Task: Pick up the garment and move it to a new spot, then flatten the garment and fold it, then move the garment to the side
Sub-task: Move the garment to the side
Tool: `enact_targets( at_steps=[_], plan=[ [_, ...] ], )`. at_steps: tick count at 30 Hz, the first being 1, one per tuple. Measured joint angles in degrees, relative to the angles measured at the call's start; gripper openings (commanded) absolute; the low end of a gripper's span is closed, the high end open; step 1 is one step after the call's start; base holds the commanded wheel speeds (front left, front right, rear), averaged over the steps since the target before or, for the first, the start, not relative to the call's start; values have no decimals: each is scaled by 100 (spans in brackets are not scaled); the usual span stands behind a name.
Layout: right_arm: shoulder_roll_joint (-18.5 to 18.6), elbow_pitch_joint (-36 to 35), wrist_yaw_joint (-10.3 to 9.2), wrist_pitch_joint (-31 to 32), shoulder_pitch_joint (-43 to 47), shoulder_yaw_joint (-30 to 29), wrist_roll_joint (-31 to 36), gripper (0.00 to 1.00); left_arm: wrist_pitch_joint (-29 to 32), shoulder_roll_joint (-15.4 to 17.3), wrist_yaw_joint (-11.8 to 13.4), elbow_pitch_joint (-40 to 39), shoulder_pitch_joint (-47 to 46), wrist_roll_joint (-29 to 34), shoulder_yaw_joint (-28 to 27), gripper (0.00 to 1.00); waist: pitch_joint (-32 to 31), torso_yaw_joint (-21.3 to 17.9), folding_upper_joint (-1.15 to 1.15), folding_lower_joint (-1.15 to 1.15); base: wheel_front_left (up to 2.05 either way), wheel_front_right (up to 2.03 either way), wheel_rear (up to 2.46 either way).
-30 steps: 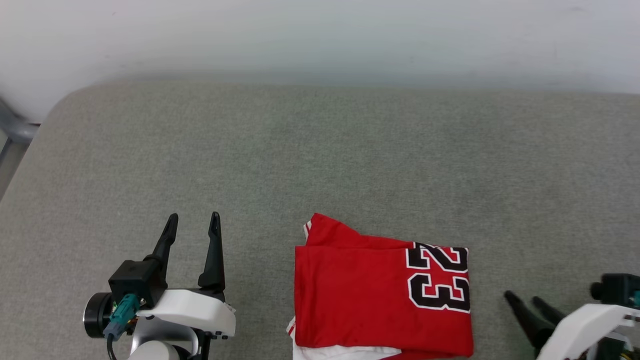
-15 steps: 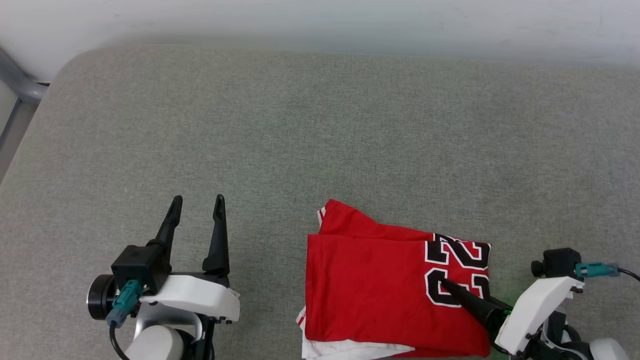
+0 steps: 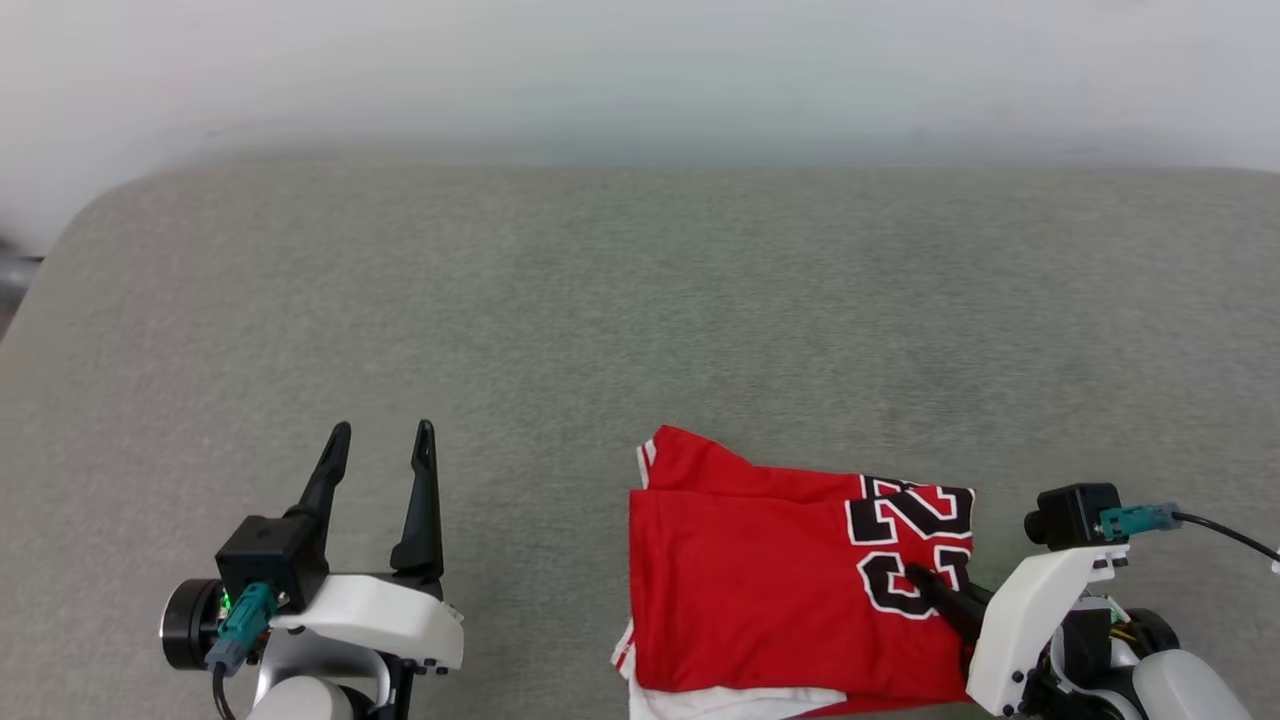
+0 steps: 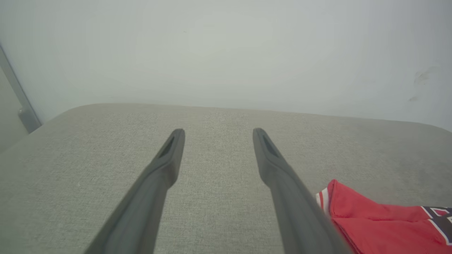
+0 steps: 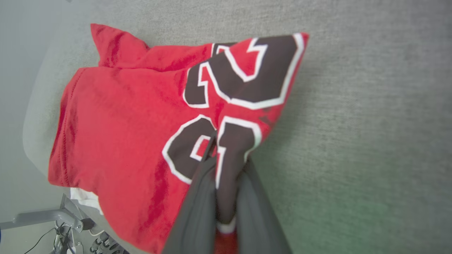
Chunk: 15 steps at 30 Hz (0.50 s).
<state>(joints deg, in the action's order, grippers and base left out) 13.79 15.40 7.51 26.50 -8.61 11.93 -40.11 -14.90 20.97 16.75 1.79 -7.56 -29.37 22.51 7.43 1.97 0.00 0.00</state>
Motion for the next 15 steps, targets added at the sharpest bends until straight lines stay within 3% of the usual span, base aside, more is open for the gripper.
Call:
enact_targets(
  at_steps=[8,15],
  plan=[
    [67,168,1,-119,-134,-199,988,0,19,57,103,-242,162,-1,-21,100,-168,-784,0,0,0,0,0],
    [148,472,0,-226,-660,-415,1015,0,97,167,119,-500,-15,114,-7,100,-24,-1642,0,0,0,0,0]
  ],
)
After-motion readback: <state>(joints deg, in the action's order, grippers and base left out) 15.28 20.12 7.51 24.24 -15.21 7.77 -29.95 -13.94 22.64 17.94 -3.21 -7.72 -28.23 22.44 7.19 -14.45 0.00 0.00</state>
